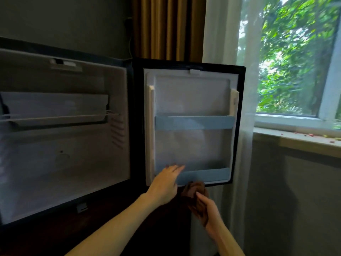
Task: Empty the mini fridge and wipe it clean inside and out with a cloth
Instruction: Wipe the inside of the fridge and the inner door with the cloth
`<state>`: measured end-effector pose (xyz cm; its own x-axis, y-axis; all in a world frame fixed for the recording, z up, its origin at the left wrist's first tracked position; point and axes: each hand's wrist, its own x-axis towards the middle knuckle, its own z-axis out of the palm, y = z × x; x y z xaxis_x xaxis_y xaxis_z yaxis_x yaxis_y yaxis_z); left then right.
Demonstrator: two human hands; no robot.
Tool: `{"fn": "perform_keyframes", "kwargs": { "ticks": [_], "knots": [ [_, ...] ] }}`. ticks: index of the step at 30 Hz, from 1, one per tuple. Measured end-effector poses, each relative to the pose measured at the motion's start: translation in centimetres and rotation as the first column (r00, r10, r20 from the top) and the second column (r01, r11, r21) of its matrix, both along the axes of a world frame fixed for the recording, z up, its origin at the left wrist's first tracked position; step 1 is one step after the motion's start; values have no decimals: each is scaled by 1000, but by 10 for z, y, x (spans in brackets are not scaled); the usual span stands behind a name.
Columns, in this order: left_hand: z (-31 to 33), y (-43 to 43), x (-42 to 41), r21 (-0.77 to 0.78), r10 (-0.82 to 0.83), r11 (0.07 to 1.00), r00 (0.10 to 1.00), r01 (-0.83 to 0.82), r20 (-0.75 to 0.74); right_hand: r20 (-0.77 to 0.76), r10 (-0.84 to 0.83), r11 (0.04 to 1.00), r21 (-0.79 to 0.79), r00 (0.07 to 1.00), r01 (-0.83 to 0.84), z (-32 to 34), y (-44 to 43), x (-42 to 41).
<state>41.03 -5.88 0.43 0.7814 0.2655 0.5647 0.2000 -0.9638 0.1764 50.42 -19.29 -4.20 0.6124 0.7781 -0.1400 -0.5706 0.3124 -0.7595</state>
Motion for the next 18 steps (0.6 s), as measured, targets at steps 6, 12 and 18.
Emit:
{"fn": "perform_keyframes", "kwargs": {
  "ticks": [6,12,18],
  "knots": [
    [6,-5,-59,-114,-56,991,995,66,87,237,78,993,63,968,-95,36,22,-48],
    [40,15,-199,-201,195,970,935,-139,297,442,214,946,128,871,-298,85,80,-171],
    [89,40,-312,-31,401,900,800,-434,446,799,-78,919,289,596,-268,148,151,-260]
  ]
}}
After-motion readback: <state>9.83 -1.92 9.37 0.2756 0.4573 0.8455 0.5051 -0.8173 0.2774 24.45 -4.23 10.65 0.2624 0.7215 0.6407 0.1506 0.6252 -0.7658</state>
